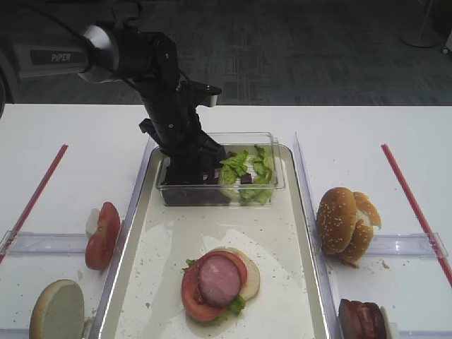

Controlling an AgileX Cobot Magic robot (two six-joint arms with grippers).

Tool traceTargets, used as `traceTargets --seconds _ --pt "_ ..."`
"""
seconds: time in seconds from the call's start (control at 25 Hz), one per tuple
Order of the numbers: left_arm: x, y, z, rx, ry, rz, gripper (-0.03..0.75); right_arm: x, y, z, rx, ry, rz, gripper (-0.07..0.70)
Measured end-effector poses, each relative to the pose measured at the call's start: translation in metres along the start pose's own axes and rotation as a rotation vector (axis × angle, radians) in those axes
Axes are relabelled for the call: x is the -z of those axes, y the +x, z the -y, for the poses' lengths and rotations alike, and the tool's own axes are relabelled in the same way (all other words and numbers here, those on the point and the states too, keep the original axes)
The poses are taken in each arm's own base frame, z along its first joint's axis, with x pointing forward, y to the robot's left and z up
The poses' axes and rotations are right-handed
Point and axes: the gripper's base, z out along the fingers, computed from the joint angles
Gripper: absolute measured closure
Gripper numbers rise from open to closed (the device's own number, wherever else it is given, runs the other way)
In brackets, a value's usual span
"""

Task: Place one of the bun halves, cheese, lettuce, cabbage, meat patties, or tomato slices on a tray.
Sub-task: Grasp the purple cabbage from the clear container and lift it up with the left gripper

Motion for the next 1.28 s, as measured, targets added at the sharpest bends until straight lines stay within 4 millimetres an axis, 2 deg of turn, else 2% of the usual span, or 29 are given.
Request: traceTargets --seconds 0.12,0.56,0.72,0.96,1.28 --pt "0.000 0.000 0.000 0.000 0.000 0.000 0.682 0.000 0.000 0.000 0.000 0.000 0.000 0.186" --pt "0.000 0.000 0.000 0.002 0.000 0.001 0.685 0.000 0.000 0.000 0.000 0.000 0.000 0.186" --pt "0.006 -0.001 0.001 -0.001 0.003 -0.005 0.686 0.000 0.000 0.000 0.000 0.000 0.000 0.186" --pt "0.043 -0.012 0.004 -0.012 0.009 0.019 0.692 0.000 0.000 0.000 0.000 0.000 0.000 0.186" --pt "0.077 -0.025 0.007 -0.029 0.011 0.051 0.692 0.000 0.000 0.000 0.000 0.000 0.000 0.186"
